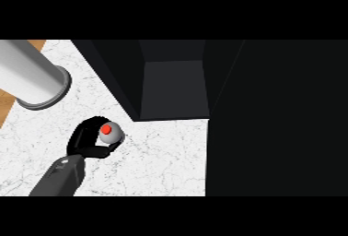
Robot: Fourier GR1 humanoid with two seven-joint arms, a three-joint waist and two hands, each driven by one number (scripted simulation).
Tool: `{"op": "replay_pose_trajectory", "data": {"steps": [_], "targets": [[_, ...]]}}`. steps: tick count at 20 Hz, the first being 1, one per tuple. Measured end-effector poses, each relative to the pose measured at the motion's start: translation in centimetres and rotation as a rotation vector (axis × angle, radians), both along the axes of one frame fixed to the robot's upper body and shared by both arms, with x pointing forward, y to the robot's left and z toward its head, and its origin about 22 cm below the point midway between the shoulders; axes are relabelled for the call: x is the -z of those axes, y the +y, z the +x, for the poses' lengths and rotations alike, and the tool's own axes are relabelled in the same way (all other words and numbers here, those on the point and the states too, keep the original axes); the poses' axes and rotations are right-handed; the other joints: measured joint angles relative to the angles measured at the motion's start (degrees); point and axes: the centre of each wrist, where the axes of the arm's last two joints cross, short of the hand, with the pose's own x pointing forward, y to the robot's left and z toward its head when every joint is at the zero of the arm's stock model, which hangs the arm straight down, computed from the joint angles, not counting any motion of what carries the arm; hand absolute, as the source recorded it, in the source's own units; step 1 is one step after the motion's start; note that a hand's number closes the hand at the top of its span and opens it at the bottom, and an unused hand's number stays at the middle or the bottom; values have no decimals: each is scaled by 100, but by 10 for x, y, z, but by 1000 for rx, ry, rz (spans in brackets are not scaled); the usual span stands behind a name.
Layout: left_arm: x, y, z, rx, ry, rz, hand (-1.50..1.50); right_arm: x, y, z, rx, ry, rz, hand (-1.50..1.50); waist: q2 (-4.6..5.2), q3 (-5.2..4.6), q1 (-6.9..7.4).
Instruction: Pick up the bottled water, place it into the cabinet and close the cabinet
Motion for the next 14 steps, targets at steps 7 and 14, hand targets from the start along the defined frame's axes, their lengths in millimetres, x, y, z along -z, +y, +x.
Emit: {"op": "replay_pose_trajectory", "data": {"steps": [7,14], "targets": [[20,-21,-20,-157,-49,-57,150,2,0,0,18,-5,-3,-150,-67,40,114],[29,-46,-34,-243,-102,-89,150,2,-1,-7,19,16,0,-150,-122,66,180]]}}
